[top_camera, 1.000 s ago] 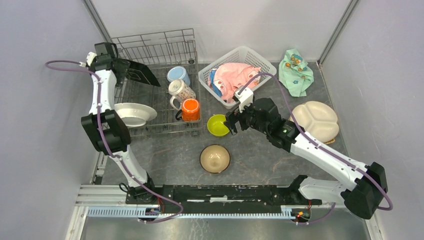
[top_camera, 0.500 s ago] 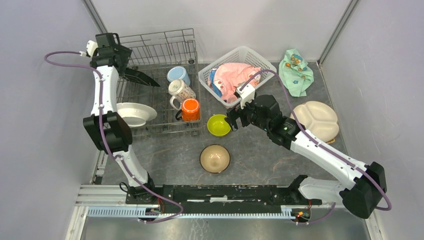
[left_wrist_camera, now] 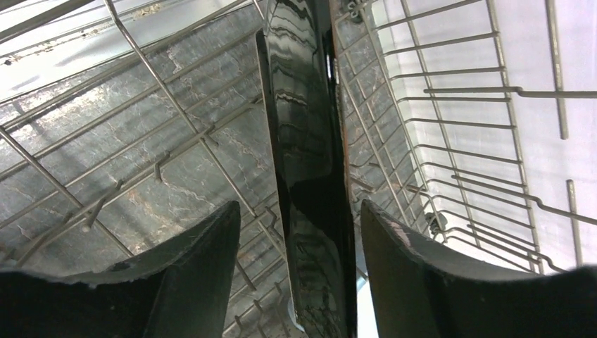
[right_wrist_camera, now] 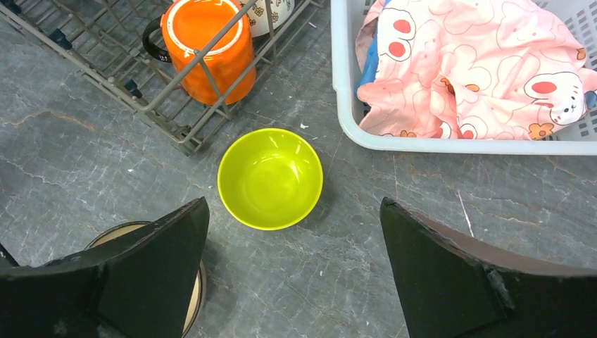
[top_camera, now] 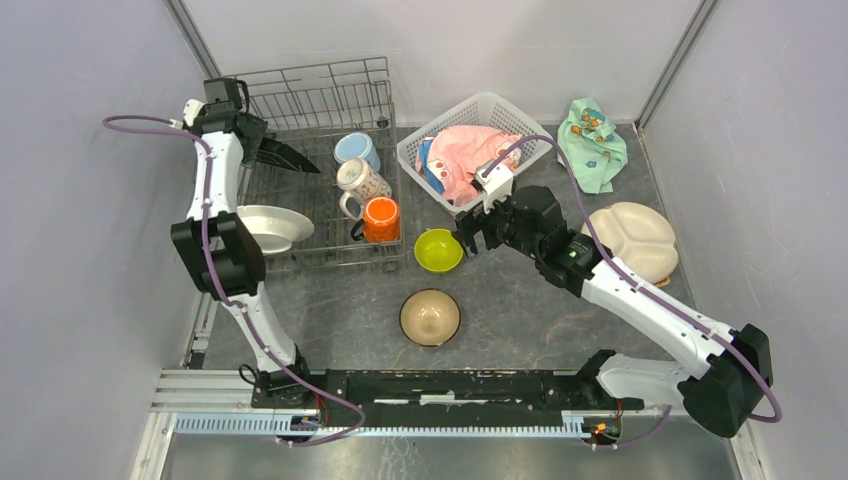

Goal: Load the mixed dishes into the dish rack
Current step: Pick up the plate from the dish rack.

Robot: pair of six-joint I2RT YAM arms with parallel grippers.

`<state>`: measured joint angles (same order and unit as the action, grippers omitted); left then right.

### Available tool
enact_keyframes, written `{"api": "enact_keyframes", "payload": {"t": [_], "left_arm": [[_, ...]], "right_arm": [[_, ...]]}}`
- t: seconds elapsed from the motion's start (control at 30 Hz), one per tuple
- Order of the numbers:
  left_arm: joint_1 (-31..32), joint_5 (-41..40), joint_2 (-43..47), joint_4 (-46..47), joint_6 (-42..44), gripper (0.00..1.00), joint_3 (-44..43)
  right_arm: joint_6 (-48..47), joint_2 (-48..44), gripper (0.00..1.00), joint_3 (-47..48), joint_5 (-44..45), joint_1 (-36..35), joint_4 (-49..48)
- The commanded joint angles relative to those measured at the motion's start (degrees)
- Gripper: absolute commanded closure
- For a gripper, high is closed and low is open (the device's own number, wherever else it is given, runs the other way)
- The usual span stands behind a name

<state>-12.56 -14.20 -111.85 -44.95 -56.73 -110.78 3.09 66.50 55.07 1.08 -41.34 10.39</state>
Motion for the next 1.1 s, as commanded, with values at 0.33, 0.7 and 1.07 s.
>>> {"api": "enact_keyframes", "payload": {"t": [0.33,0.7,1.07], "left_arm": [[-0.21,0.02,0.27,1.08,-6.04,0.86,-6.44],[-0.41,-2.4,2.82,-3.64,-7.26,0.98,-13.82],[-3.3,-0.14,2.22,8.06,-2.57,0.98,-11.77]], "right_arm": [[-1.0,-1.26,0.02,1.29,0.87,0.89,-2.81],[0.08,-2.73,0.02,-0.38,0.08,1.04,-3.52],[0.83,-2.72,0.02,-1.28,-0.96,0.96,-4.76]]}}
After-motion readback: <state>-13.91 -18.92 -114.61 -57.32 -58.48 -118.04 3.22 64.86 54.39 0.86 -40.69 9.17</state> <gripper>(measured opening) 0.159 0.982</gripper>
